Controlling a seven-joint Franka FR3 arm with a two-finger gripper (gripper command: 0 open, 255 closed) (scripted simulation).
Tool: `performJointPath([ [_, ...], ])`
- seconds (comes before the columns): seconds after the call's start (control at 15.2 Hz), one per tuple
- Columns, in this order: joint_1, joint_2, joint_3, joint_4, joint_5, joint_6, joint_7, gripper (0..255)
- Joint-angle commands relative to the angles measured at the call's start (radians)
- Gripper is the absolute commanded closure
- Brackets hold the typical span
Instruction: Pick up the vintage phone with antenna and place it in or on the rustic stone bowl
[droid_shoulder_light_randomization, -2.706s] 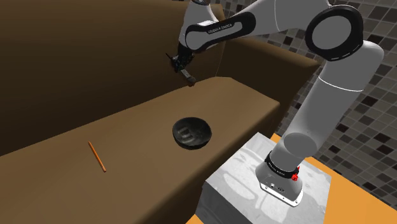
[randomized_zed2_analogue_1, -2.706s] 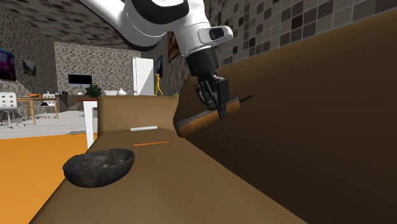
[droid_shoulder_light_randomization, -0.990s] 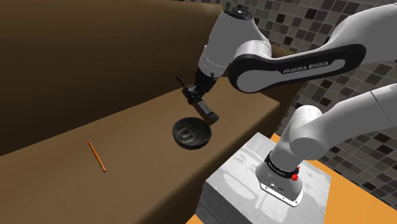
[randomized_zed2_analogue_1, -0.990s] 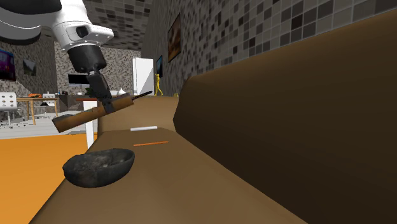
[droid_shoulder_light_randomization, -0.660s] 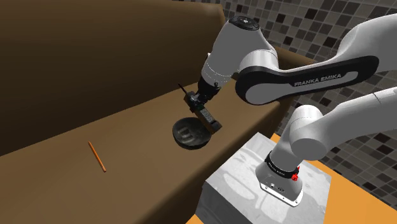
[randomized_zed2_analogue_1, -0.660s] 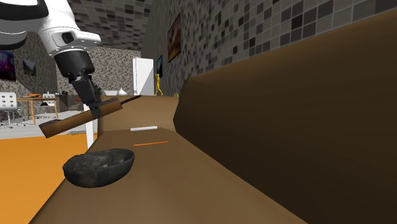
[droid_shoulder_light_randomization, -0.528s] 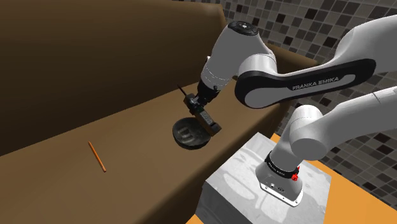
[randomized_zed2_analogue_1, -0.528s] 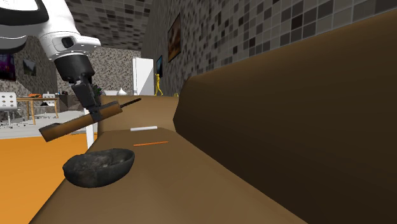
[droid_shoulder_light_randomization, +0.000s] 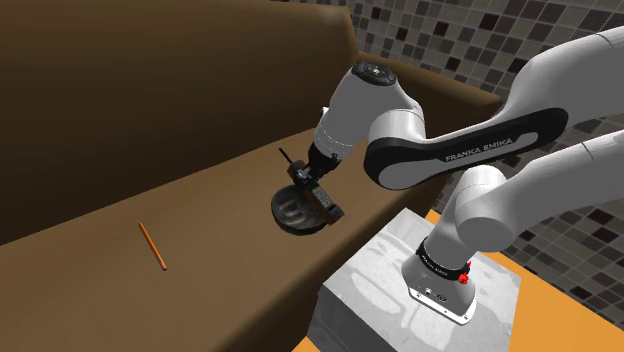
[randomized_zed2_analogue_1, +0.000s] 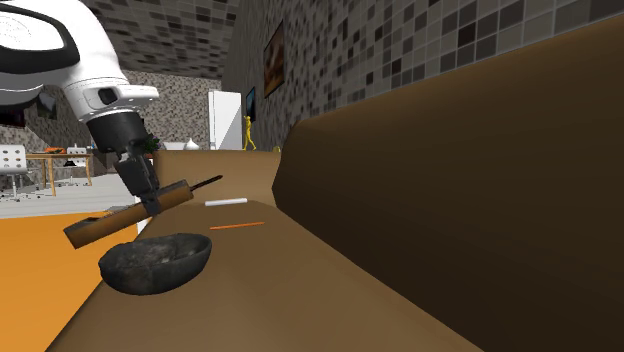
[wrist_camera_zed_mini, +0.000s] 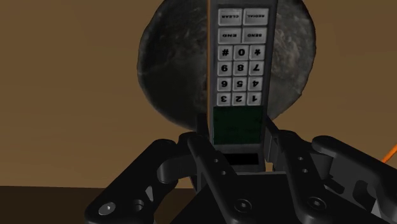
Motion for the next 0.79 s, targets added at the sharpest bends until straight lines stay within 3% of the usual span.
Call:
performJointPath([
  [0.0,-0.002,0.006,0.001,-0.005,-0.002,0.012,0.001,255],
  [0.4,-0.002,0.006,0.001,-0.005,-0.002,0.012,0.001,255],
  [0.46,-0.003,0.006,0.002,-0.005,-0.002,0.013,0.001,0],
  [0.73,-0.003,0.006,0.002,-0.005,-0.002,0.013,0.001,0],
])
